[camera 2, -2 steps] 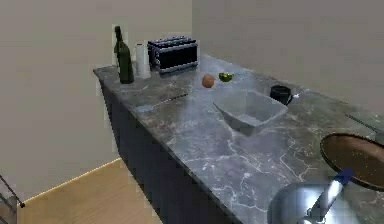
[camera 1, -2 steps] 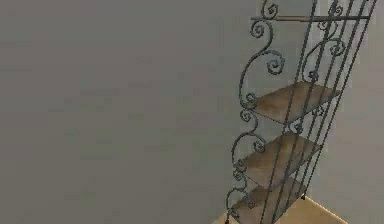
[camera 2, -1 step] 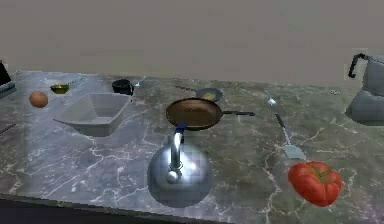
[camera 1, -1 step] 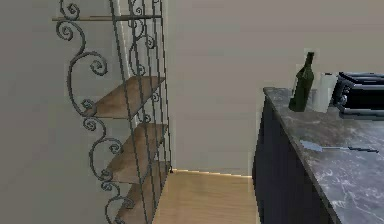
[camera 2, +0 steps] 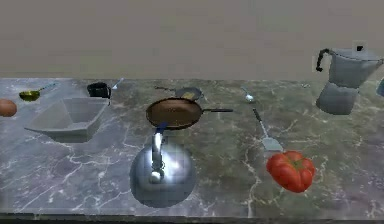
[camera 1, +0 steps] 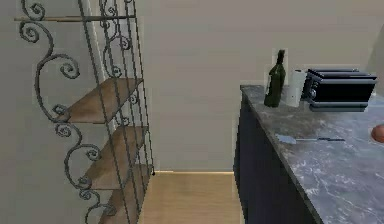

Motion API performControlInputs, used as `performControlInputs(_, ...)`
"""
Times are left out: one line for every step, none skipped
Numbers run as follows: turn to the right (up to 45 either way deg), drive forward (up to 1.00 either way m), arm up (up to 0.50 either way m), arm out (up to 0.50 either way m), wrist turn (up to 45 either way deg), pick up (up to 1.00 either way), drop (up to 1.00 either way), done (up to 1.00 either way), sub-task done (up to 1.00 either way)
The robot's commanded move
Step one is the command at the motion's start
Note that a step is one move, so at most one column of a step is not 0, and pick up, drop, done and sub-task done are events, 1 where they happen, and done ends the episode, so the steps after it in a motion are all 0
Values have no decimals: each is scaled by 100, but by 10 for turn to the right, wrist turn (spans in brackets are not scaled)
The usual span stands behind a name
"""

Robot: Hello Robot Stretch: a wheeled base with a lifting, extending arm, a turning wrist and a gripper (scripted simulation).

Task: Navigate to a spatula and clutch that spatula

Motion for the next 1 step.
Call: performControlInputs(0, 95, 0, 0, 0, 0, 0, 0, 0)
